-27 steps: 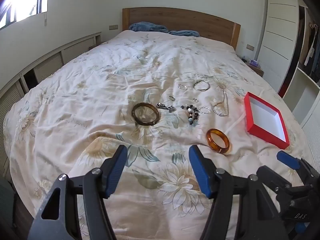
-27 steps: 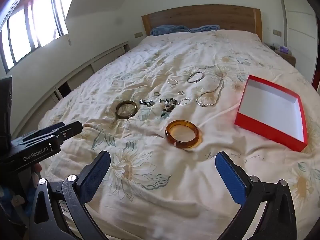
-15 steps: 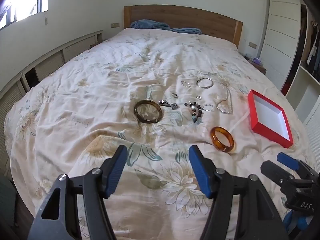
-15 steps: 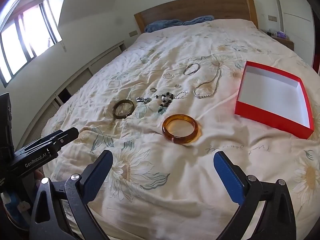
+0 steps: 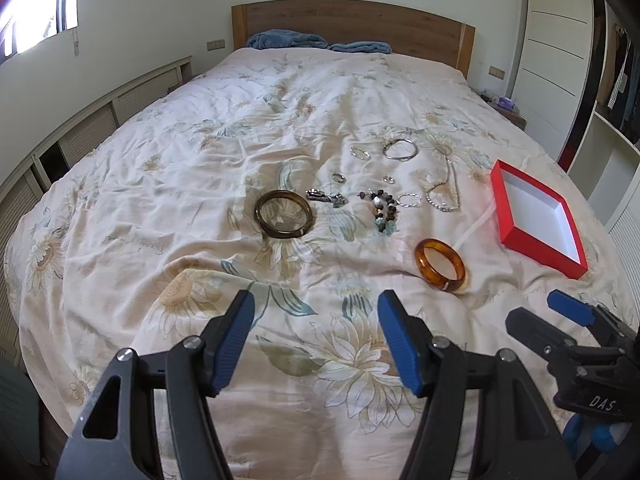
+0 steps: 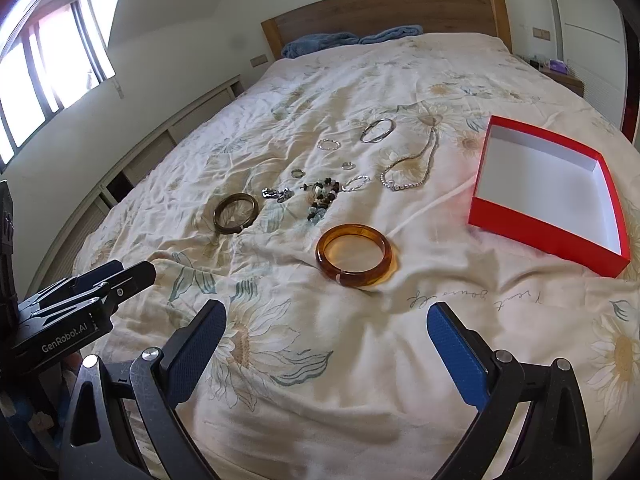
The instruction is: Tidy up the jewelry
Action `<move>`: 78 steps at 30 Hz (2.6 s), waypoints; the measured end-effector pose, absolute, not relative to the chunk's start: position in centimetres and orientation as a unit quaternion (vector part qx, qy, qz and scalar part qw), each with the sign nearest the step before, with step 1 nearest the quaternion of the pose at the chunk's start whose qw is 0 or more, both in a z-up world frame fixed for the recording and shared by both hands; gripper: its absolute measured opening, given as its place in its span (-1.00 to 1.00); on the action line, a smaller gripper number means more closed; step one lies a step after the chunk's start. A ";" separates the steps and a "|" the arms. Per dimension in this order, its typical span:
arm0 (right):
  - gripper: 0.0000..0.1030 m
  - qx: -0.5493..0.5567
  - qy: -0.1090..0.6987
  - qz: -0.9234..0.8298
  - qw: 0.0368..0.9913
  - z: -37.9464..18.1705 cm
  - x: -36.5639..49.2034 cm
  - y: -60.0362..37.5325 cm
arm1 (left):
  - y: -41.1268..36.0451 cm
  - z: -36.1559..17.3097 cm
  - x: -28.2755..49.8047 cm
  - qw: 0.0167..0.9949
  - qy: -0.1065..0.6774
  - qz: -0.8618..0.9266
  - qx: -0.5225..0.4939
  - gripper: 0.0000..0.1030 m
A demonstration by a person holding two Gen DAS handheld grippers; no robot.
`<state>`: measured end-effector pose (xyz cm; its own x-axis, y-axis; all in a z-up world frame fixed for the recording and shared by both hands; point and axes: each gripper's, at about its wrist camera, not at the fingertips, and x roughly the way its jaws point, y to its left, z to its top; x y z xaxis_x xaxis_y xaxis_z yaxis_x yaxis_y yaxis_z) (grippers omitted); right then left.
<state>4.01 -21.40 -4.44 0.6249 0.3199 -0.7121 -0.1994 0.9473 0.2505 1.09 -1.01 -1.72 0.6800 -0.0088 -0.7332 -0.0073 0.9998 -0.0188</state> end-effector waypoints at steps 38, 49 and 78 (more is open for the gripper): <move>0.40 0.065 0.431 0.141 0.889 -5.6 7.9 -21.9 | 0.6 -4.0 6.9 0.903 0.428 0.014 -0.036 0.20; 0.33 0.054 0.443 0.159 0.880 -7.4 12.2 -22.4 | 6.0 -6.5 13.7 0.888 0.444 0.070 -0.100 0.20; -0.33 -0.039 0.522 0.194 0.830 -14.9 20.6 -19.7 | 5.7 -14.3 20.1 0.856 0.499 0.132 -0.033 -0.06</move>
